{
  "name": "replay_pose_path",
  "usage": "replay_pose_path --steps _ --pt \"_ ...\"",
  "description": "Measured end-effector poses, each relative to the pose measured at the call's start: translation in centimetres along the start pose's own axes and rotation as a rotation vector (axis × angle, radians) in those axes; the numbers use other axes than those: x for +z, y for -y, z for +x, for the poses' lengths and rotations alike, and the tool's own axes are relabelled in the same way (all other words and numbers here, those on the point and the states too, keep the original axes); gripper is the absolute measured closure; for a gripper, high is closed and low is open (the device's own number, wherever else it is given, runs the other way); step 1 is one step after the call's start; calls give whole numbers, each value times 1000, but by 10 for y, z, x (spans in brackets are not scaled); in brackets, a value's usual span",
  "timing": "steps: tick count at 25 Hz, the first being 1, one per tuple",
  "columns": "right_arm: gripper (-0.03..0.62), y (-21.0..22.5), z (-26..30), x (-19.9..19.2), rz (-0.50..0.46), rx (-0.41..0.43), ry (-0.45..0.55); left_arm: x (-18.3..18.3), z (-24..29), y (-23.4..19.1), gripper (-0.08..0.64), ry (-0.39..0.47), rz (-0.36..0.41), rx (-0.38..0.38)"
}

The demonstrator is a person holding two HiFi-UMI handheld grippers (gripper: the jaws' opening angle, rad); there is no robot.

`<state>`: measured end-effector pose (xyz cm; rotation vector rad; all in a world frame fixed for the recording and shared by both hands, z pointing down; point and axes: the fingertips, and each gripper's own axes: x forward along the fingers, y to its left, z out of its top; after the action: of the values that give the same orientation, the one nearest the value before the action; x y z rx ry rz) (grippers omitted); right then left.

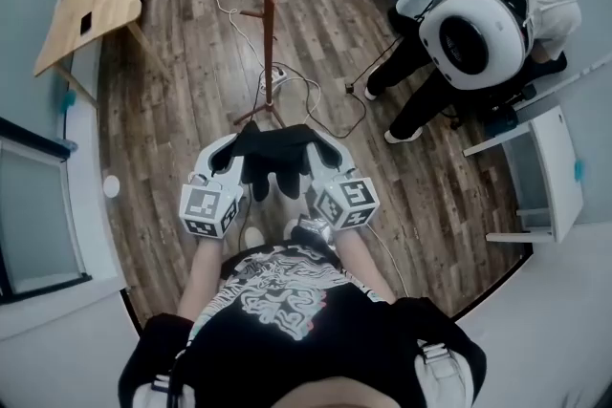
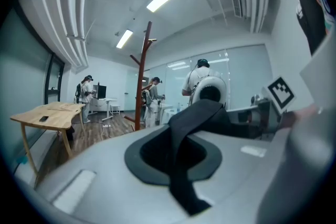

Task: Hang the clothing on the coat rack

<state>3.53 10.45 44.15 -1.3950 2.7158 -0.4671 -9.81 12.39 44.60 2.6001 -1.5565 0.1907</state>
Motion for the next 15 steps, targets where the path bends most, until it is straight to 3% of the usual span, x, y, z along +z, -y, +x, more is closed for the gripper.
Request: replay_pose_path --steps 10,15 --pt "575 15 5 10 -49 52 24 10 12 1 557 17 23 68" --pt "575 19 0 16 -151 83 32 14 13 7 557 36 -27 123"
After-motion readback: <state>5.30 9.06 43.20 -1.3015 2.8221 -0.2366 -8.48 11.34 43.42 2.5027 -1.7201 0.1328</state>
